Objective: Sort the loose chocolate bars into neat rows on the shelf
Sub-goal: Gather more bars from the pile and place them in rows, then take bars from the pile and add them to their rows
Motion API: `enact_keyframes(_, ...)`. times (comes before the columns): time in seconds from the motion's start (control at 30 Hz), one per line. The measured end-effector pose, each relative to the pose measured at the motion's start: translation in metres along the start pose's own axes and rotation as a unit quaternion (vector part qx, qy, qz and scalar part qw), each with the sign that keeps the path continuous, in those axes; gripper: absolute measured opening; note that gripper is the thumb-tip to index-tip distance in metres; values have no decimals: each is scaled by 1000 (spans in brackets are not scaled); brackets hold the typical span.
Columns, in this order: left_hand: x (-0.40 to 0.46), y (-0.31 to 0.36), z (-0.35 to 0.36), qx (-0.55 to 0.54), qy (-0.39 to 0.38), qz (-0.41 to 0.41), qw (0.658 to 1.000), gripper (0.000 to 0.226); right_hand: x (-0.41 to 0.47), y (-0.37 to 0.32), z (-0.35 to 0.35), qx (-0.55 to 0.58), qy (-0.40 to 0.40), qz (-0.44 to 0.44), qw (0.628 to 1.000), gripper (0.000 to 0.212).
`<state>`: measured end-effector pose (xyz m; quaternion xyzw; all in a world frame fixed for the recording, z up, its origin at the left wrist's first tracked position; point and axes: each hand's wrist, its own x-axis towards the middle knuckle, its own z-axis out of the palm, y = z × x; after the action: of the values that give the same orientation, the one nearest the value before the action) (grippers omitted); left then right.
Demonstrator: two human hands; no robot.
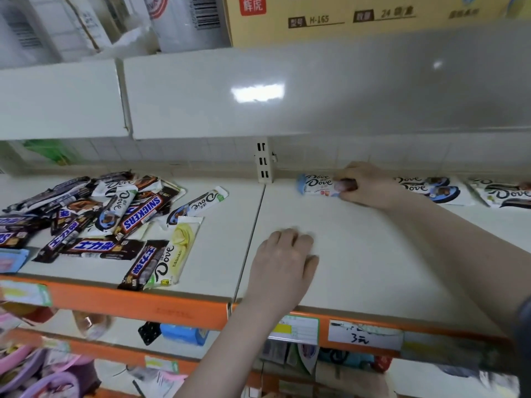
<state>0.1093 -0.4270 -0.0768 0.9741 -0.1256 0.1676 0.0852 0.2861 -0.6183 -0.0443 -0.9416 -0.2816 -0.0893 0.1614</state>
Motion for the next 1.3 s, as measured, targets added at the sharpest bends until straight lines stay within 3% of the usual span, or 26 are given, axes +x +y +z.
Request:
enact_keyframes(0.07,0,0,0,-1,0,0,1000,37,-2,0,1,10,5,-14,1000,9)
enact_keyframes(0.2,-1,-1,-1,-8,10,-13,1000,38,-12,-8,2,1,41,-11,999,24)
enact_keyframes(0.27,-2,0,-5,6,10,-41,999,37,-25,-20,4,-22,67,28,997,8)
enact_keyframes(0.3,-3,0,-8,19,11,-61,998,34,-32,-28,2,-27,68,50,996,20)
enact_keyframes(0.37,-7,-2,-14,48,17,-103,993,30,-48,-46,-2,-62,24,84,994,43)
enact_keyframes(0.47,-15,-9,-24,72,43,-165,983,31,-79,-80,-10,-51,-31,117,991,46)
enact_keyframes(0.8,-58,-81,-59,71,75,-251,962,53,-90,-183,20,8,-33,93,995,47)
enact_keyframes(0.97,-87,-158,-76,79,96,-255,959,38,-64,-252,46,47,-14,125,991,47)
enact_keyframes(1.07,-101,-210,-91,74,91,-226,967,43,-47,-301,69,48,6,165,985,48)
enact_keyframes(1.2,-115,-274,-106,74,61,-167,981,43,-30,-353,90,18,13,215,976,48)
enact_keyframes(1.3,-114,-296,-115,53,0,-131,990,57,-21,-373,93,15,9,253,967,47)
